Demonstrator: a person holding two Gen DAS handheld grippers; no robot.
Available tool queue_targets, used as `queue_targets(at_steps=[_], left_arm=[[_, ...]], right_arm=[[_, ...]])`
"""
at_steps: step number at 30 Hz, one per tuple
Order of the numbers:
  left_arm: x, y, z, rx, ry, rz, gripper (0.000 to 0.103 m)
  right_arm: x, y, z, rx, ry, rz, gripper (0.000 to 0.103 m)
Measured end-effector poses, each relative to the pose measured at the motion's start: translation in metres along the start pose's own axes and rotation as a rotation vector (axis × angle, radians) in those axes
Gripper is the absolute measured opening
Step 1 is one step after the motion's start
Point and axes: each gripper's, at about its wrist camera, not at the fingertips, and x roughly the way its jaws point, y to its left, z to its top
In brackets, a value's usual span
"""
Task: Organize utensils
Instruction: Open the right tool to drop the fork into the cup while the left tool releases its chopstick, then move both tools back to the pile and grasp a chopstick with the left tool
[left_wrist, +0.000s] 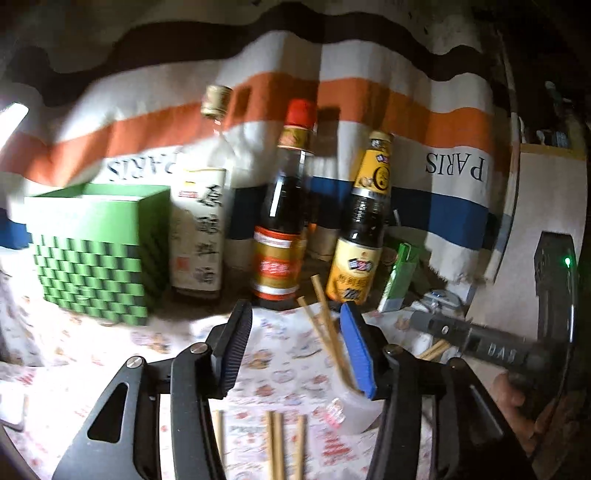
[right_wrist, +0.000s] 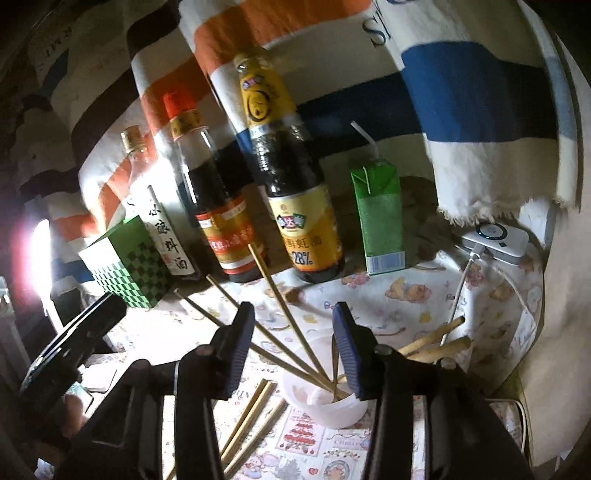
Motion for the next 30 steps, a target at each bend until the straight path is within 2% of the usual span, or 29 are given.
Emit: queue_targets(at_steps=[2, 4, 7, 10, 12, 16, 19, 22, 26, 28, 30], left_arm=[[-0.012, 0.010, -0.005, 0.007, 0.000, 0.029, 0.056], [-0.027, 0.023, -0.012, -0.004, -0.030, 0.057, 0.065], [-0.049, 0.041, -0.026, 0.009, -0.086, 0.129, 0.068], [-0.058, 0.052, -0.036, 0.029, -0.085, 0.184, 0.074], [-0.062, 0.056, -0.043, 0.036, -0.091, 0.210, 0.079], [-0.073, 0.068, -0.058, -0.018, -0.133, 0.222, 0.087], [-0.072, 0.076, -0.062, -0.025, -0.107, 0.218, 0.090], [-0.060, 0.075, -0.065, 0.000, -0.026, 0.211, 0.099], [-0.025, 0.071, -0.076, 0.030, 0.175, 0.237, 0.099], [-0.007, 0.070, -0.087, 0.057, 0.286, 0.244, 0.099], [0.015, 0.071, -0.102, 0.079, 0.468, 0.231, 0.099]], right_arm=[[-0.002, 0.007, -0.005, -0.007, -0.001, -0.004, 0.046], [-0.004, 0.014, -0.011, -0.005, 0.004, -0.022, 0.051], [-0.006, 0.021, -0.021, 0.021, 0.037, -0.020, 0.052], [-0.014, 0.032, -0.033, 0.005, 0.056, -0.036, 0.052], [-0.024, 0.041, -0.044, -0.003, 0.047, -0.049, 0.055], [-0.027, 0.054, -0.063, -0.005, 0.057, -0.018, 0.057], [-0.018, 0.056, -0.077, -0.014, 0.073, -0.027, 0.059], [-0.004, 0.054, -0.090, -0.036, 0.130, -0.074, 0.060], [0.010, 0.047, -0.101, -0.022, 0.195, -0.144, 0.060], [0.011, 0.047, -0.103, -0.031, 0.195, -0.137, 0.064], [0.013, 0.050, -0.107, -0.055, 0.196, -0.160, 0.065]])
